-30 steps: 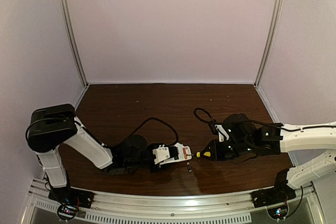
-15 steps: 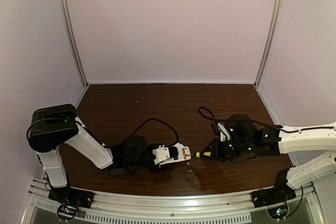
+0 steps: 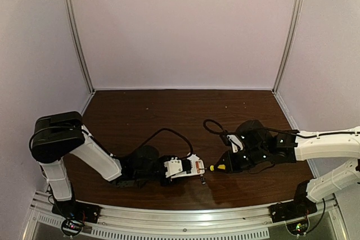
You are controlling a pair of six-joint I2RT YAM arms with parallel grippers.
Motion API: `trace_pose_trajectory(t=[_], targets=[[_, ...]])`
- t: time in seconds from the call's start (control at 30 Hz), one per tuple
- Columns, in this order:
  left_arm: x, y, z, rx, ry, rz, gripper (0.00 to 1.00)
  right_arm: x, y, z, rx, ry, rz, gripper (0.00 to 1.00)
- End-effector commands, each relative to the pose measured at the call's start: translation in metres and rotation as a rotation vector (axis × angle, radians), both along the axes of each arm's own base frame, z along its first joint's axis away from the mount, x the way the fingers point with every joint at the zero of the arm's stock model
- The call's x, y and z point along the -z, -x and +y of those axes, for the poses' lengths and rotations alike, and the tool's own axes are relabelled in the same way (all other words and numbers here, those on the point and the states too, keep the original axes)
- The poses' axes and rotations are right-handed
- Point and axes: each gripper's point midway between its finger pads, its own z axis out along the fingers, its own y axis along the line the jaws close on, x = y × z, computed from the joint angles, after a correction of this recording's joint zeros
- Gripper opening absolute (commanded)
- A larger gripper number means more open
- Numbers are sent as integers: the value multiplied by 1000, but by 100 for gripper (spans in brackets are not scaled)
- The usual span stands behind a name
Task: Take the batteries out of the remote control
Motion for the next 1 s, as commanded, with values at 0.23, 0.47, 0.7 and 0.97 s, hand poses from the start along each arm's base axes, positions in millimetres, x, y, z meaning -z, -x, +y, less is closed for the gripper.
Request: trace_pose_trajectory(t=[0.23, 0.47, 0.7, 0.97], targets=[[-22, 0, -26, 65, 73, -21, 0, 8, 21, 10, -201, 67, 8, 0], [-20, 2, -27, 75, 74, -15, 0, 6, 28, 30, -209, -83, 46, 0], [-20, 0, -26, 69, 77, -16, 0, 2, 26, 30, -137, -198, 93, 0], [-25, -6, -22, 28, 104, -39, 0, -20, 16, 36, -55, -351, 133, 0]])
